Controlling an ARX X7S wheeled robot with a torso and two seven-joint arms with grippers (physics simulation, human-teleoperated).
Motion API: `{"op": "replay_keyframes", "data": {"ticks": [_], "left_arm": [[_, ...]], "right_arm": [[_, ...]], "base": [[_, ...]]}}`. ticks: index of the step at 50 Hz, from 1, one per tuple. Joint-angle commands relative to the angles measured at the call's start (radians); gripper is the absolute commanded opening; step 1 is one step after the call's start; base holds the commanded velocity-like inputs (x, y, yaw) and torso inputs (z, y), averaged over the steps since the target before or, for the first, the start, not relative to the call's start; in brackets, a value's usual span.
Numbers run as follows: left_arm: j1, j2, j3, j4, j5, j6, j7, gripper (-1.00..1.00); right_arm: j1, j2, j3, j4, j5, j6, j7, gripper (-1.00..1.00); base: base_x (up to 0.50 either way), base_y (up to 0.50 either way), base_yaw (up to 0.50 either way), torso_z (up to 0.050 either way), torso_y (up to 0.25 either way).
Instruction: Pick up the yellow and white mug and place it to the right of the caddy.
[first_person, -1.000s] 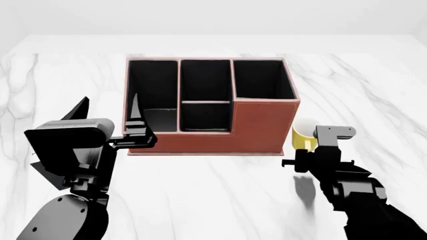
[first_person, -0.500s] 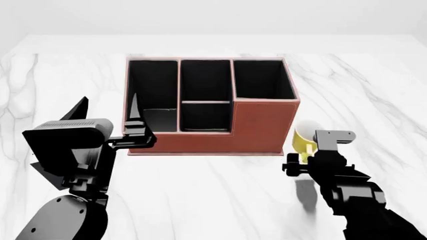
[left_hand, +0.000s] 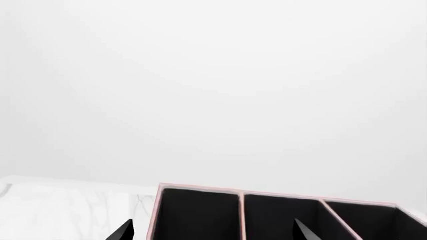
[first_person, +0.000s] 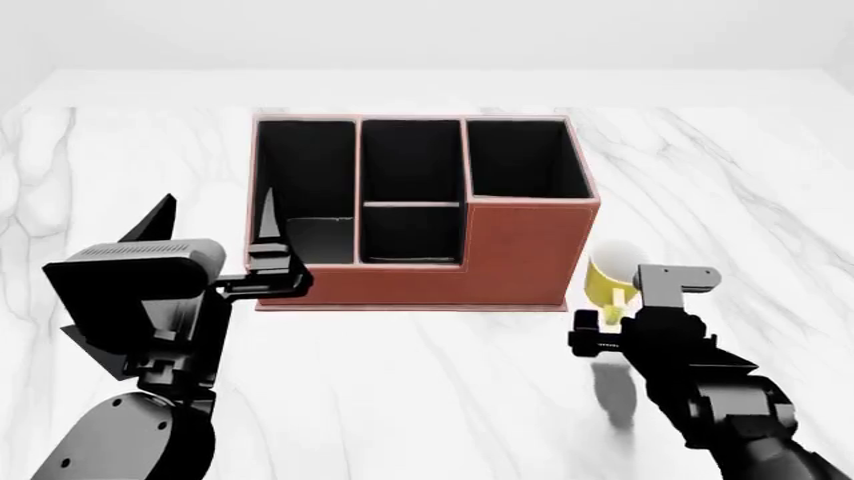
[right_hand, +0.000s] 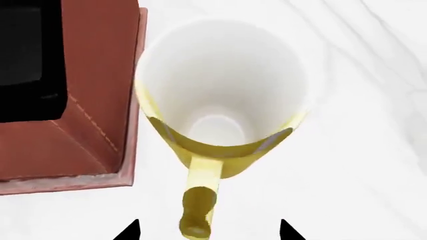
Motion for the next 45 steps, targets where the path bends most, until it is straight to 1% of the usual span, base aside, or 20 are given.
{"op": "replay_keyframes", "data": {"ticks": [1, 12, 21, 28, 39, 45], "left_arm": [[0.003, -0.004, 0.0, 0.007, -0.003, 0.0, -0.004, 1.0], [-0.001, -0.005, 0.002, 0.009, -0.004, 0.0, -0.007, 1.0], [-0.003, -0.007, 0.004, 0.008, -0.005, 0.0, -0.009, 1.0], [0.002, -0.01, 0.004, 0.014, -0.005, 0.002, -0.011, 1.0], [0.007, -0.012, 0.007, 0.024, -0.005, 0.003, -0.016, 1.0], [0.007, -0.013, 0.008, 0.022, -0.004, 0.005, -0.017, 1.0]], "right_arm": [[-0.116, 0.09, 0.037, -0.265, 0.065, 0.071, 0.098, 1.0], [-0.201, 0.135, 0.053, -0.42, 0.103, 0.09, 0.146, 1.0], [-0.287, 0.196, 0.091, -0.637, 0.158, 0.098, 0.221, 1.0], [-0.359, 0.229, 0.103, -0.794, 0.159, 0.079, 0.303, 1.0], [-0.45, 0.253, 0.124, -0.9, 0.145, 0.027, 0.379, 1.0], [-0.503, 0.255, 0.141, -0.971, 0.147, -0.029, 0.389, 1.0]], "base": [[0.0, 0.0, 0.0, 0.0, 0.0], [0.0, 0.0, 0.0, 0.0, 0.0], [0.0, 0.0, 0.0, 0.0, 0.0], [0.0, 0.0, 0.0, 0.0, 0.0], [0.0, 0.0, 0.0, 0.0, 0.0], [0.0, 0.0, 0.0, 0.0, 0.0]]}}
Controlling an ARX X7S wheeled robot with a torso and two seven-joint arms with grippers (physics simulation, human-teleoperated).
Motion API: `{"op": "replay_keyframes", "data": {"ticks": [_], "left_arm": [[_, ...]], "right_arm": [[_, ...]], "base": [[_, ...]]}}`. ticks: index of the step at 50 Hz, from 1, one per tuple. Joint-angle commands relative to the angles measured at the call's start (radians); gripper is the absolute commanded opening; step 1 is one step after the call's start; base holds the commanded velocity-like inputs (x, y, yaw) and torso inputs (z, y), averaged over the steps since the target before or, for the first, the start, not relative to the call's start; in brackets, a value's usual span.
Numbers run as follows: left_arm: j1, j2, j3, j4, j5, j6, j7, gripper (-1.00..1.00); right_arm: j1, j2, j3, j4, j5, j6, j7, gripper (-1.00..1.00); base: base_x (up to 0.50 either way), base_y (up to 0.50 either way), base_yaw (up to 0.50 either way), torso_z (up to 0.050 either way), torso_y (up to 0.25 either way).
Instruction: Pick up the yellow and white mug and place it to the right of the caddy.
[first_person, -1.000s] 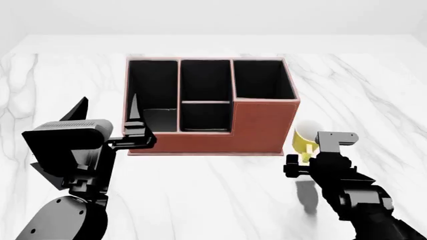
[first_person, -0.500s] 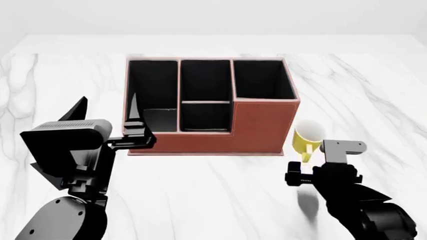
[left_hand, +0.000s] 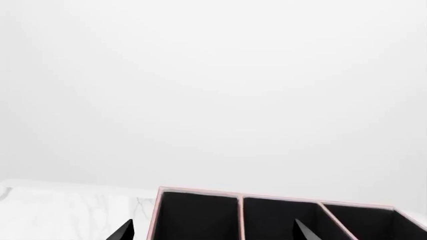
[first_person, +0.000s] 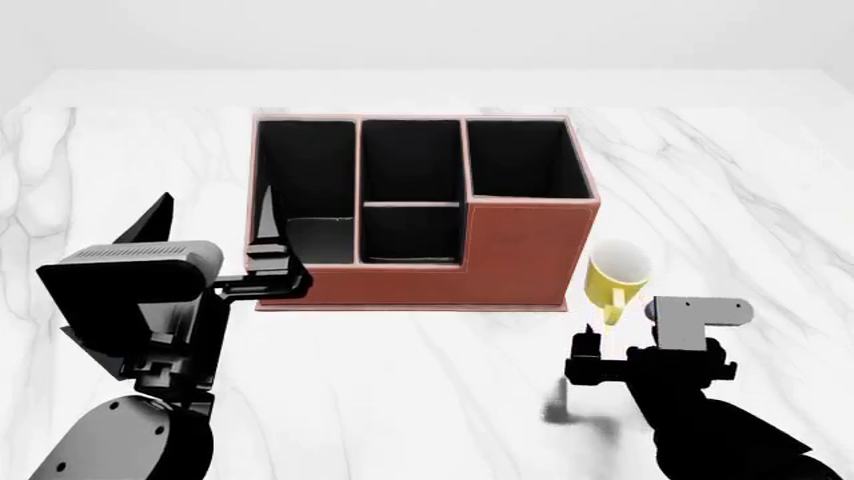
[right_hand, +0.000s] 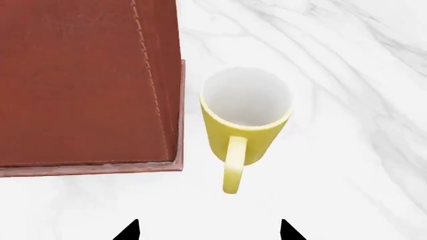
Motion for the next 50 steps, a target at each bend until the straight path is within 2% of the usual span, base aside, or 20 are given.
{"op": "replay_keyframes", "data": {"ticks": [1, 6, 30, 50], "left_arm": [[0.002, -0.002, 0.002, 0.001, 0.001, 0.003, -0.003, 1.0], [-0.001, -0.004, -0.002, 0.002, -0.003, 0.002, -0.006, 1.0], [-0.001, -0.012, -0.014, 0.008, -0.023, 0.001, -0.012, 1.0], [0.008, -0.017, -0.007, 0.017, -0.021, 0.007, -0.015, 1.0]], "right_arm": [[-0.096, 0.021, 0.023, -0.149, -0.003, -0.063, 0.061, 1.0], [-0.122, 0.043, 0.023, -0.241, -0.023, -0.053, 0.136, 1.0], [-0.161, 0.121, 0.026, -0.565, -0.004, 0.019, 0.306, 1.0], [-0.14, 0.143, 0.014, -0.685, -0.004, 0.066, 0.358, 1.0]], "base": [[0.0, 0.0, 0.0, 0.0, 0.0], [0.0, 0.0, 0.0, 0.0, 0.0], [0.0, 0.0, 0.0, 0.0, 0.0], [0.0, 0.0, 0.0, 0.0, 0.0]]}}
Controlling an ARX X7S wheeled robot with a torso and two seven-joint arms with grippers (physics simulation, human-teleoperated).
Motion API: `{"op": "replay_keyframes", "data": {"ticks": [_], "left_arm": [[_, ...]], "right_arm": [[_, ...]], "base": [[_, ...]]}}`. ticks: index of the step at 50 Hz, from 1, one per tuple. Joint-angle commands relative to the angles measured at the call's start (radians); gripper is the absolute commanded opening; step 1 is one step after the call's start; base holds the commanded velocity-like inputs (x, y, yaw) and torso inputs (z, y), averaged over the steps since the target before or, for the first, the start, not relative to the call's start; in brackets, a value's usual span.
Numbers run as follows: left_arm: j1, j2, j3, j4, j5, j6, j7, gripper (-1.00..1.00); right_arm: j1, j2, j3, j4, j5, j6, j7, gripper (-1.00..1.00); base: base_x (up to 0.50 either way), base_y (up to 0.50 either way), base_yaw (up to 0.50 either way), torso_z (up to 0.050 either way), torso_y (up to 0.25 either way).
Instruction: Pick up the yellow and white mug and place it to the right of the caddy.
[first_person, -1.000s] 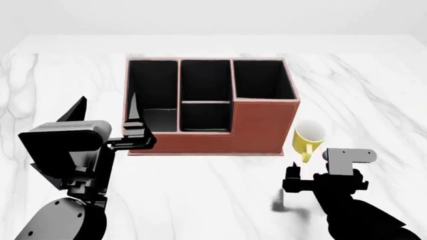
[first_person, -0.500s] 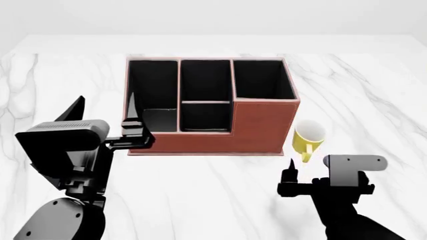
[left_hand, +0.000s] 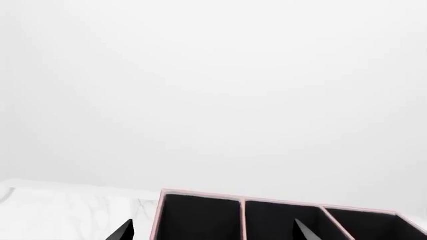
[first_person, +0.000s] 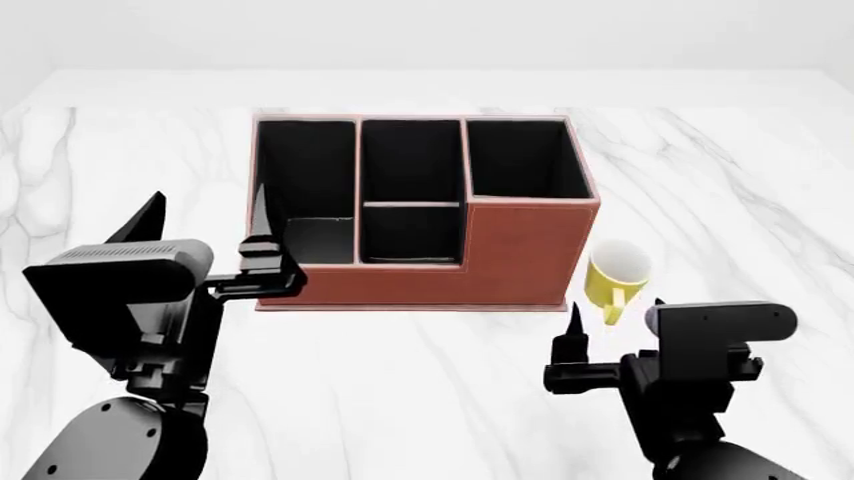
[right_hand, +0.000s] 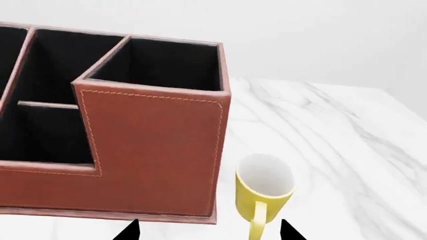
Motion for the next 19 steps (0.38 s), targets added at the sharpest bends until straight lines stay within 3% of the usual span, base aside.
{"op": "replay_keyframes", "data": {"ticks": [1, 19], "left_arm": [[0.004, -0.003, 0.0, 0.005, -0.002, 0.003, -0.002, 1.0], [0.003, -0.012, -0.02, 0.029, -0.027, 0.001, -0.014, 1.0]], "right_arm": [[0.011, 0.015, -0.009, -0.078, -0.006, 0.025, 0.031, 1.0], [0.057, 0.056, -0.002, -0.255, 0.029, 0.109, 0.135, 1.0]], "base": [[0.0, 0.0, 0.0, 0.0, 0.0], [0.0, 0.0, 0.0, 0.0, 0.0]]}}
